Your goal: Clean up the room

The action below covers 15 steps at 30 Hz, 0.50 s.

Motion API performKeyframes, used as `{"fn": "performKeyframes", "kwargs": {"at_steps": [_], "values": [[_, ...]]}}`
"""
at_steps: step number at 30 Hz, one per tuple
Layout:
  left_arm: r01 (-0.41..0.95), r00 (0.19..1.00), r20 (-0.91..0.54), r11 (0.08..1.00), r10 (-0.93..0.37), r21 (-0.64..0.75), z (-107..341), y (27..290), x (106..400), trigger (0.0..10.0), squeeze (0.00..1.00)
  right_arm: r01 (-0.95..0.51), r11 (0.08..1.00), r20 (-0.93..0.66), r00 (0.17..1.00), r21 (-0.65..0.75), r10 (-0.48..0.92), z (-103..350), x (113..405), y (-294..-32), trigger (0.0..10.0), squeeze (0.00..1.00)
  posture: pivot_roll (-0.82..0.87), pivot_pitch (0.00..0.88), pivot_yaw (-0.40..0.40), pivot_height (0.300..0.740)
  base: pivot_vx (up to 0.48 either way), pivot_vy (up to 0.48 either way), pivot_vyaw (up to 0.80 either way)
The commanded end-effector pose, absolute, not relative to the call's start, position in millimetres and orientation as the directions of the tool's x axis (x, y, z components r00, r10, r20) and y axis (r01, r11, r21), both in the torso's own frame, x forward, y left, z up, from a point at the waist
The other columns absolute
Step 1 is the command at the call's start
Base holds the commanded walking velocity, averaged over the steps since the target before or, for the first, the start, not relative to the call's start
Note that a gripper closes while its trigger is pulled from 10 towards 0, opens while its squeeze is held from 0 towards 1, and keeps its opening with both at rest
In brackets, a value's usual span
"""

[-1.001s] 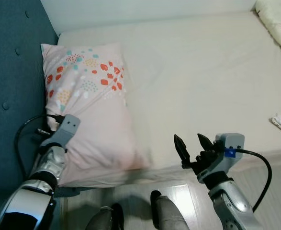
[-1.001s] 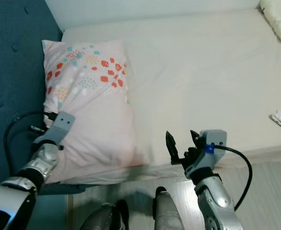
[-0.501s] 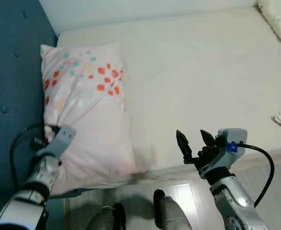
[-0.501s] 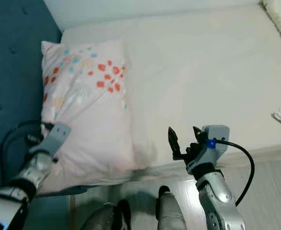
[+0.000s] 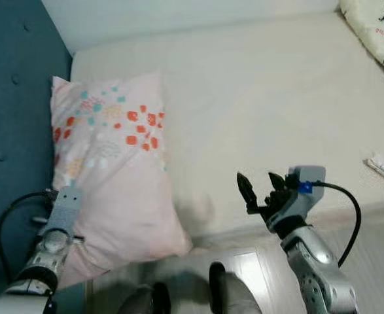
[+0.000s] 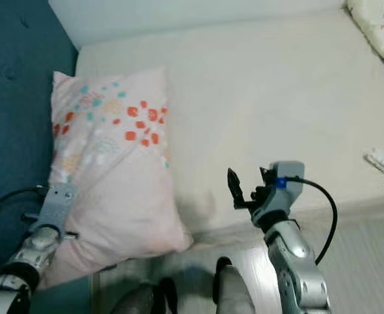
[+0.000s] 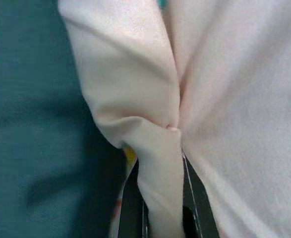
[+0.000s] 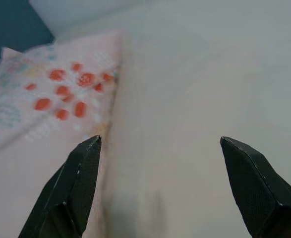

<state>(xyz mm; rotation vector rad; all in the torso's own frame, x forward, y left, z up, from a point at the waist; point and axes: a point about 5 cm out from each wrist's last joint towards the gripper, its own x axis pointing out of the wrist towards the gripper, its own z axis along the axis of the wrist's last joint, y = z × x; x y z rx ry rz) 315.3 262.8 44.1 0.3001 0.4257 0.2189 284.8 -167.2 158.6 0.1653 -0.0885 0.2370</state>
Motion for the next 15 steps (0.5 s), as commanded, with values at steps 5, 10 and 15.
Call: {"fn": "performKeyframes", "kwargs": {"at_steps": [5, 10, 15], "values": [[-0.163, 0.84, -0.458, 0.941, 0.29, 0.297, 24.1, 274.7, 294.0, 10.0, 1.0, -0.239, 0.961, 0.099, 0.969, 0.142, 0.226, 153.5, 292.7, -172.6, 10.0, 0.0, -0.16, 0.236, 0.059, 0.722, 0.0, 0.0, 0.0], [-0.113, 0.843, -0.47, 0.941, 0.26, 0.318, 23.7, 273.2, 294.6, 10.0, 1.0, -0.244, 0.96, 0.108, 0.967, 0.135, 0.231, 155.0, 298.4, -172.7, 10.0, 0.0, -0.16, 0.218, 0.056, 0.722, 0.0, 0.0, 0.0], [-0.112, 0.853, -0.421, 0.896, 0.308, 0.43, 36.1, 282.5, 301.1, 10.0, 1.0, -0.253, 0.959, 0.121, 0.964, 0.128, 0.238, 157.8, 308.0, -172.4, 10.0, 0.0, -0.16, 0.18, 0.05, 0.722, 0.0, 0.0, 0.0]]}}
